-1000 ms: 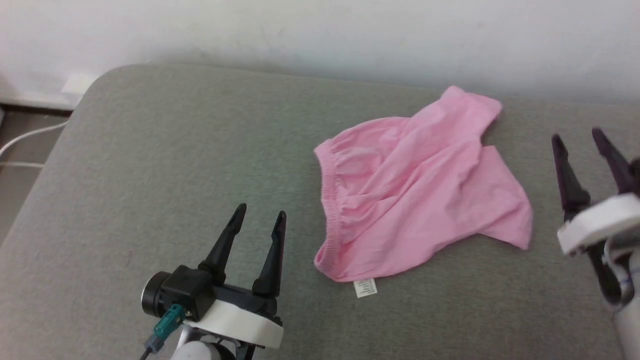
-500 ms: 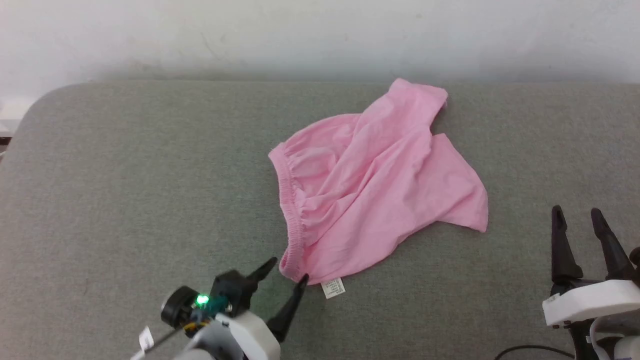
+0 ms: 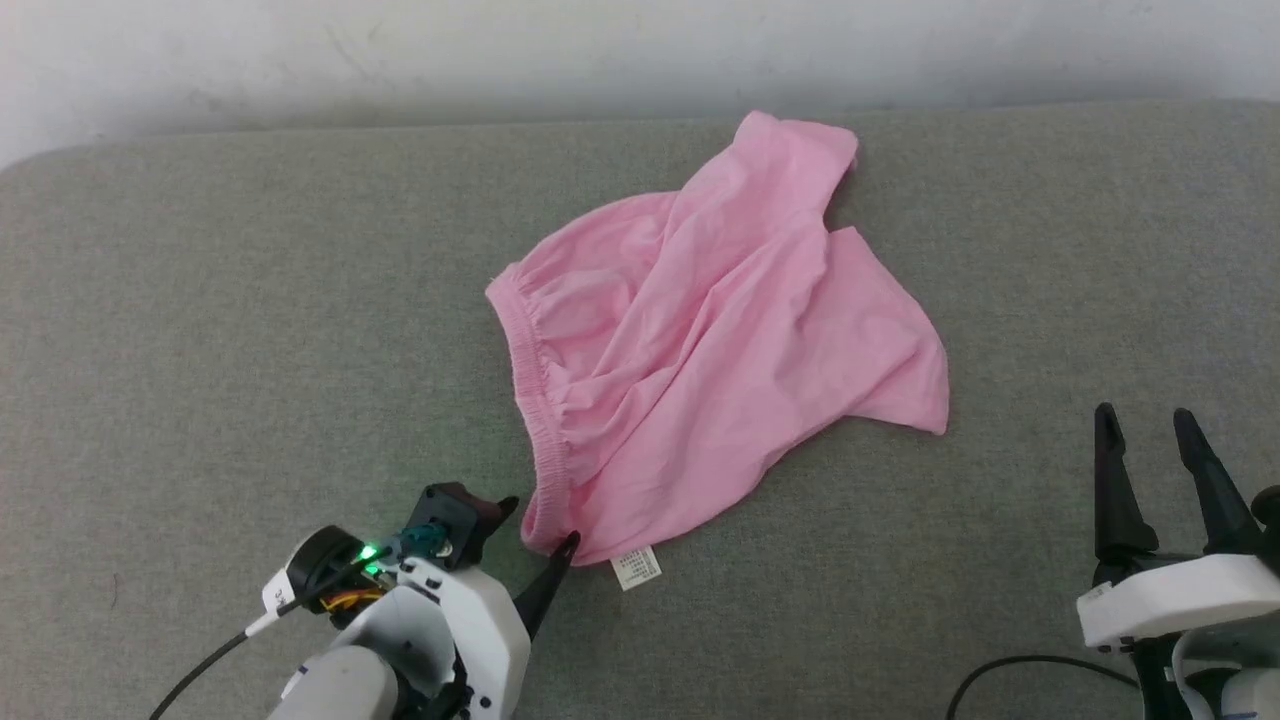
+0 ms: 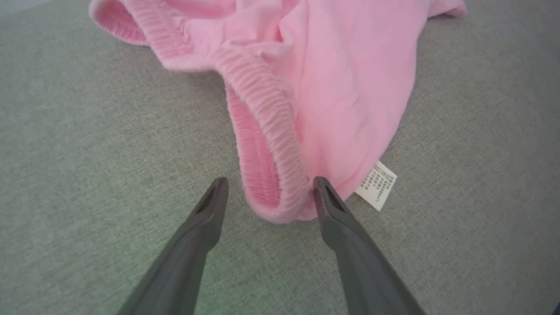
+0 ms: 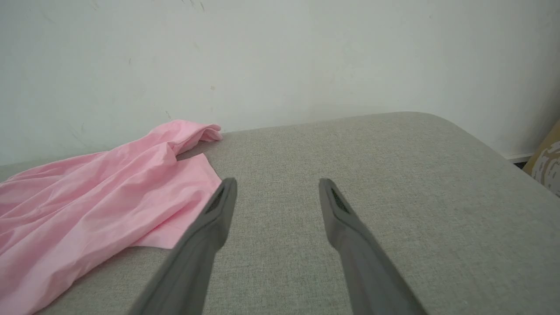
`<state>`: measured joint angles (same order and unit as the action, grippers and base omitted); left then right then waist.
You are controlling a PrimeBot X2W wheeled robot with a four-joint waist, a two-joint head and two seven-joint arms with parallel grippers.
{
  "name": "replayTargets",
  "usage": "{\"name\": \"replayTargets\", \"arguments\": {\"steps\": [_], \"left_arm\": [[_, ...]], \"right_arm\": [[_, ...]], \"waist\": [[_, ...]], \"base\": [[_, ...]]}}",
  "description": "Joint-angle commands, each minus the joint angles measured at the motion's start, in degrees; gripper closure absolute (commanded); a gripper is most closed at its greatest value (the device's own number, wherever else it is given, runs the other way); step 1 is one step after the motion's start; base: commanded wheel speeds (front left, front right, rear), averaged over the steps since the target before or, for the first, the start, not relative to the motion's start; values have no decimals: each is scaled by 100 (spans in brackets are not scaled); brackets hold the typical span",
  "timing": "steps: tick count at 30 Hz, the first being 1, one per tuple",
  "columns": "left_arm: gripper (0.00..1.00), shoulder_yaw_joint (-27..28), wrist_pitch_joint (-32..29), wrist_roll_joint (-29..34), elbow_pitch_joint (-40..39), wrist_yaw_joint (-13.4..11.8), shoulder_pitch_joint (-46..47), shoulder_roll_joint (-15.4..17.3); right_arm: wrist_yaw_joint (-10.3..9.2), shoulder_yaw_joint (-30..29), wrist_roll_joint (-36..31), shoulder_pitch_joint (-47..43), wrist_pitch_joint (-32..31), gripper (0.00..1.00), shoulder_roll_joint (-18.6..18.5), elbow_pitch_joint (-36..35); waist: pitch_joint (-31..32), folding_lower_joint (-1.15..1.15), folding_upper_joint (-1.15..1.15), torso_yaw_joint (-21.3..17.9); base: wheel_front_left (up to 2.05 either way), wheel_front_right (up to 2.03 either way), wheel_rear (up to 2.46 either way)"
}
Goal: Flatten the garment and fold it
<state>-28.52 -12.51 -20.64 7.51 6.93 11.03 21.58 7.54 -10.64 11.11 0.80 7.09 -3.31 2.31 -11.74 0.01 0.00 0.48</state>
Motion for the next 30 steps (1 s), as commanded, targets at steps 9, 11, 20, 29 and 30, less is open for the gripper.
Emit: {"name": "replayTargets", "arguments": {"steps": [9, 11, 20, 29, 30], "left_arm": [[100, -143, 42, -91, 86, -17, 174, -67], [100, -115, 174, -90, 109, -57, 183, -100], [100, 86, 998, -64, -99, -423, 68, -333], [100, -39, 1163, -10, -242, -484, 73, -456], [100, -53, 1170, -8, -243, -482, 82, -464]], "right_arm": [[-5, 63, -100, 107, -87, 0, 32, 29], [-5, 88, -116, 121, -123, 0, 24, 24], [-5, 859, 135, 166, -1444, 0, -553, 33], [-5, 1954, -287, 946, -2636, 0, -1662, 398], [-5, 2045, -280, 1038, -2738, 0, -1730, 492]], "waist": [[-187, -1, 0, 95], [-168, -1, 0, 146], [56, -1, 0, 471], [27, -1, 0, 721], [18, -1, 0, 744]], "base": [[0, 0, 0], [0, 0, 0], [0, 0, 0], [0, 0, 0], [0, 0, 0]]}}
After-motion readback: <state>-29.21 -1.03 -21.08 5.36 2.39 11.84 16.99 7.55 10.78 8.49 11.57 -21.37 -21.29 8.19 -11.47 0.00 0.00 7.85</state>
